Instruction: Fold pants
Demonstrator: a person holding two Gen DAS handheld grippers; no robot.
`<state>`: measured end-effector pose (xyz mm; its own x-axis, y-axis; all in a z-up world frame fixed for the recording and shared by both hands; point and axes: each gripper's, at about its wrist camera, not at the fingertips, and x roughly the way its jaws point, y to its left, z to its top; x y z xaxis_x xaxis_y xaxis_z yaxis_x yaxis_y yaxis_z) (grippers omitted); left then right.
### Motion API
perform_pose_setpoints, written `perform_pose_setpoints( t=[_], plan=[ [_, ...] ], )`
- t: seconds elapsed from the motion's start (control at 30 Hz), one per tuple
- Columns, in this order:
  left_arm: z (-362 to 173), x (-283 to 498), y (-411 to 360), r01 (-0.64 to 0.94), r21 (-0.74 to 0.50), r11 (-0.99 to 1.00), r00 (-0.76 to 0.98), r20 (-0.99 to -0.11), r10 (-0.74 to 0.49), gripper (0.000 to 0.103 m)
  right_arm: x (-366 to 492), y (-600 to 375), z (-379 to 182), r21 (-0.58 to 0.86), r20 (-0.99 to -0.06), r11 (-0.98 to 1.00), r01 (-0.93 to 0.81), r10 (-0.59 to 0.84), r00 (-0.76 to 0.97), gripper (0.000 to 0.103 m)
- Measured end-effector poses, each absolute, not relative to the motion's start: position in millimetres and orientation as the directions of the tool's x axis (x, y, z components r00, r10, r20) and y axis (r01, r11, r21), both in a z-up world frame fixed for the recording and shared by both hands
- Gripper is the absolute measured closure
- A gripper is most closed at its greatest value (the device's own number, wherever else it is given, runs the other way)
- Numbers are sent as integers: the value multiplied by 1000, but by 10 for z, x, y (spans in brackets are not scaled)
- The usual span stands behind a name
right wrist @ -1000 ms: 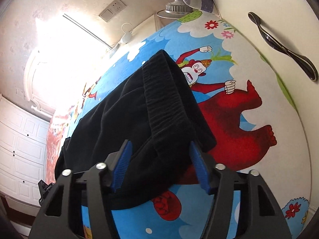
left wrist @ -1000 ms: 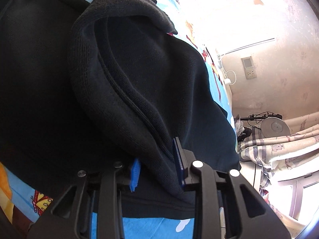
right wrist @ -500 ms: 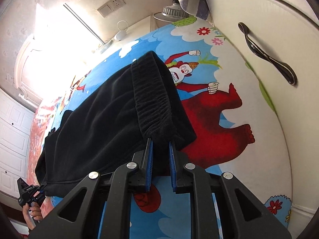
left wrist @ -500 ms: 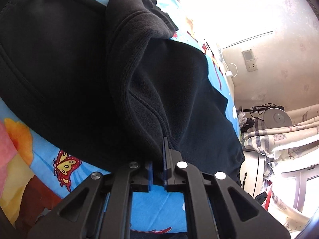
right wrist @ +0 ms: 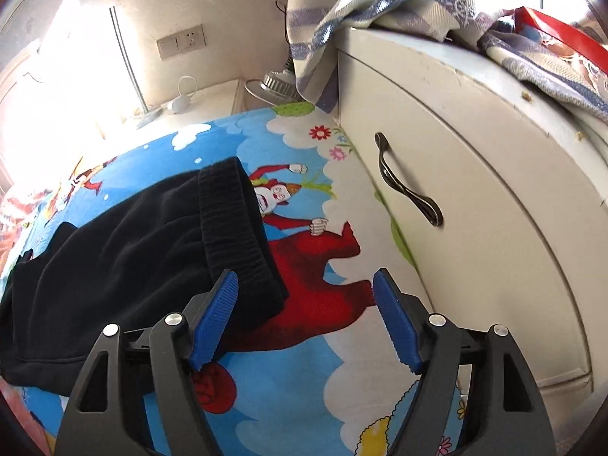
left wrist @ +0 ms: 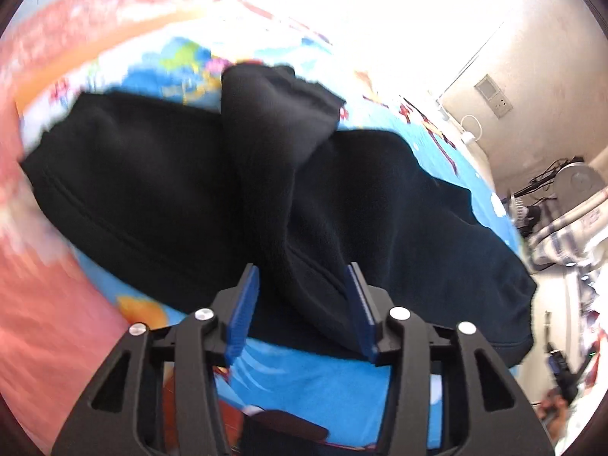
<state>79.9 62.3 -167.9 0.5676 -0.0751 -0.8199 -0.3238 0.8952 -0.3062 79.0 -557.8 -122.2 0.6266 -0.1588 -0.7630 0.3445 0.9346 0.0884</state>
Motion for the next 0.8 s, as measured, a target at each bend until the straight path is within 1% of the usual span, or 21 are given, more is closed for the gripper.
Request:
perform_pose_setpoints(
  t=[0.07, 0.1, 0.13, 0.2, 0.23, 0.27, 0.3, 0.37, 0.4, 0.43, 0.5, 0.53, 0.6, 0.63, 0.67, 0.7, 0.73, 0.8],
  plan=[
    [-1452, 1042, 507, -271, -151, 951, 591, -806, 40, 47, 862, -5352, -1119, 117, -729, 954, 277, -107, 676, 28],
    [-1397, 1238, 368, -222, -67, 973, 593, -802, 81, 42, 926, -5184, -1112, 118, -723, 967, 227, -73, 687, 26],
    [-1402, 1450, 220, -168, 38, 985, 587, -799, 131, 41, 997, -4986, -1138, 111, -725, 979, 174, -40, 687, 26],
    [-1576, 1872, -13, -135, 305, 943, 548, -770, 327, 40, 1123, -4578, -1245, 87, -742, 993, 80, 11, 671, 26],
    [-1727, 2098, -64, -113, 402, 909, 507, -763, 400, 43, 1156, -4404, -1316, 70, -748, 997, 45, 22, 663, 26],
    [-1900, 2285, -71, -71, 438, 896, 453, -787, 420, 43, 1182, -4260, -1397, 54, -759, 998, 25, 25, 651, 26],
    [-2060, 2439, -63, -32, 464, 885, 405, -804, 436, 46, 1213, -4161, -1483, 45, -772, 999, 13, 27, 635, 26],
    [-2327, 2622, 27, 1, 544, 839, 352, -785, 509, 56, 1274, -4058, -1679, 16, -805, 1000, 9, 8, 594, 26],
    [-2341, 2659, 66, -12, 550, 835, 349, -781, 519, 77, 1303, -4048, -1780, -10, -823, 1000, 13, -16, 567, 27],
    [-2271, 2646, 140, -41, 523, 851, 352, -790, 502, 94, 1289, -4046, -1842, -26, -828, 1000, 3, -23, 560, 27],
    [-1941, 2492, 362, -150, 428, 891, 428, -785, 448, 94, 1261, -4050, -1857, -37, -823, 999, -15, -21, 568, 27],
    [-1714, 2319, 562, -244, 336, 910, 466, -782, 414, 94, 1263, -4047, -1855, -42, -826, 999, -20, -23, 563, 27],
    [-1389, 1760, 1129, -431, 26, 902, 554, -781, 288, 94, 1265, -4051, -1863, -38, -829, 999, -23, -18, 559, 27],
    [-1347, 1392, 1462, -524, -137, 841, 582, -778, 236, 95, 1261, -4048, -1870, -34, -829, 999, -21, -17, 560, 26],
    [-1430, 1042, 1807, -590, -296, 751, 613, -769, 179, 94, 1255, -4041, -1874, -36, -828, 999, -19, -19, 560, 26],
    [-1602, 738, 2116, -648, -401, 648, 615, -777, 134, 92, 1250, -4031, -1875, -42, -828, 999, -19, -24, 560, 26],
    [-1812, 481, 2336, -684, -455, 570, 609, -787, 102, 83, 1251, -4022, -1873, -48, -829, 999, -20, -28, 559, 26],
    [-2137, 114, 2642, -722, -504, 474, 599, -798, 64, 75, 1280, -4012, -1864, -47, -836, 999, -26, -25, 549, 26]
  ],
)
